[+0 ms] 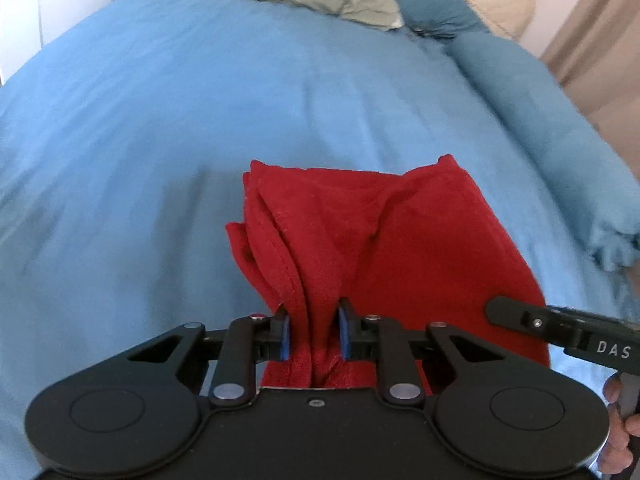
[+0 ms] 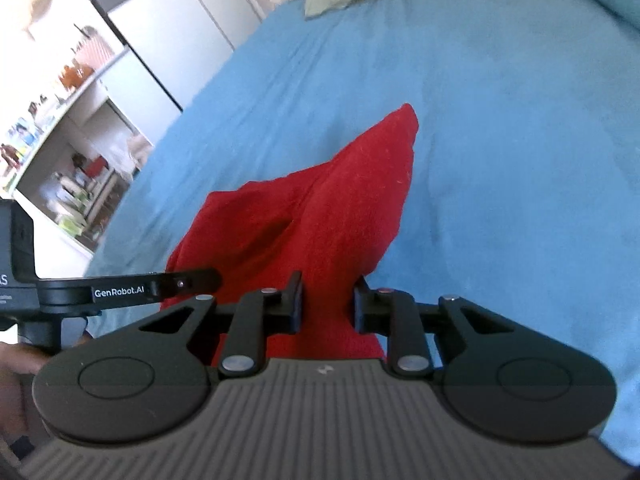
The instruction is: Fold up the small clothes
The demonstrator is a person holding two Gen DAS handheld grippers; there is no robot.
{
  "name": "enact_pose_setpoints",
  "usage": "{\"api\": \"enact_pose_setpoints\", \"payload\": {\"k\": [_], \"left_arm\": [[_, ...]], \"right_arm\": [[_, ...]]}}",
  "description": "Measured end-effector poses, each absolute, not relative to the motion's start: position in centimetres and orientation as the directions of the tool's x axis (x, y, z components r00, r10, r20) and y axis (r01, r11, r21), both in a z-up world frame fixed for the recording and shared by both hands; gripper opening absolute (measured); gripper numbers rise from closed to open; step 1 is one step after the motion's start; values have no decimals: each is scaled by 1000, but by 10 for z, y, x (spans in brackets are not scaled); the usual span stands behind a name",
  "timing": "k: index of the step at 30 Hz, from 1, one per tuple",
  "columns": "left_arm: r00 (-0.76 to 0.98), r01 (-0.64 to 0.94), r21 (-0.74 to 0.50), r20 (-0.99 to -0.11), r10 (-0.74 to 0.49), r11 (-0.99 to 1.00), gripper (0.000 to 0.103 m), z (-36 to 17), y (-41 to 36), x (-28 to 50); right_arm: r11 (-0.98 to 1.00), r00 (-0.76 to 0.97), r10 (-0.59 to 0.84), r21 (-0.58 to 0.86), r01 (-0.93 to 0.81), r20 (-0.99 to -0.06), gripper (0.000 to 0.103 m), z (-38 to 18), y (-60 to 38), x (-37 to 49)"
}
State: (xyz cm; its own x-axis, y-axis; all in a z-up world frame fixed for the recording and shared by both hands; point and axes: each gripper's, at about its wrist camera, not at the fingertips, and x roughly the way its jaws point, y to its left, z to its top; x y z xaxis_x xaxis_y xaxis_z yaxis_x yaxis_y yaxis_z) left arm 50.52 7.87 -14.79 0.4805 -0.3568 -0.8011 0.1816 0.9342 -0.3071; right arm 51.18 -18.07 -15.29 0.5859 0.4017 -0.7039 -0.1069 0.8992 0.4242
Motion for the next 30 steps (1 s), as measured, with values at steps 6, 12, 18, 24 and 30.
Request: {"api": "enact_pose_setpoints", "payload": {"k": [6, 12, 18, 24, 30], "left_arm": [[417, 251, -306, -822, -388, 918, 24, -160, 21, 463], [419, 312, -104, -877, -235, 944, 38, -194, -28, 438], [526, 276, 59, -845, -100, 959, 74, -191, -20, 418], [558, 238, 78, -827, -70, 968, 76, -201, -5, 403], [634, 190, 88, -771, -54, 978, 84, -224, -7, 399]], "right_arm": [[923, 576, 334, 384, -38, -746, 39, -140, -231, 447], [945, 482, 280, 327, 16, -830, 43, -192, -268, 423], [966, 526, 228, 260, -13, -820, 85, -198, -281, 405], [967, 569, 224, 252, -30, -791, 91, -198, -285, 402], [969, 632, 194, 248, -2, -751, 91, -234, -290, 393]]}}
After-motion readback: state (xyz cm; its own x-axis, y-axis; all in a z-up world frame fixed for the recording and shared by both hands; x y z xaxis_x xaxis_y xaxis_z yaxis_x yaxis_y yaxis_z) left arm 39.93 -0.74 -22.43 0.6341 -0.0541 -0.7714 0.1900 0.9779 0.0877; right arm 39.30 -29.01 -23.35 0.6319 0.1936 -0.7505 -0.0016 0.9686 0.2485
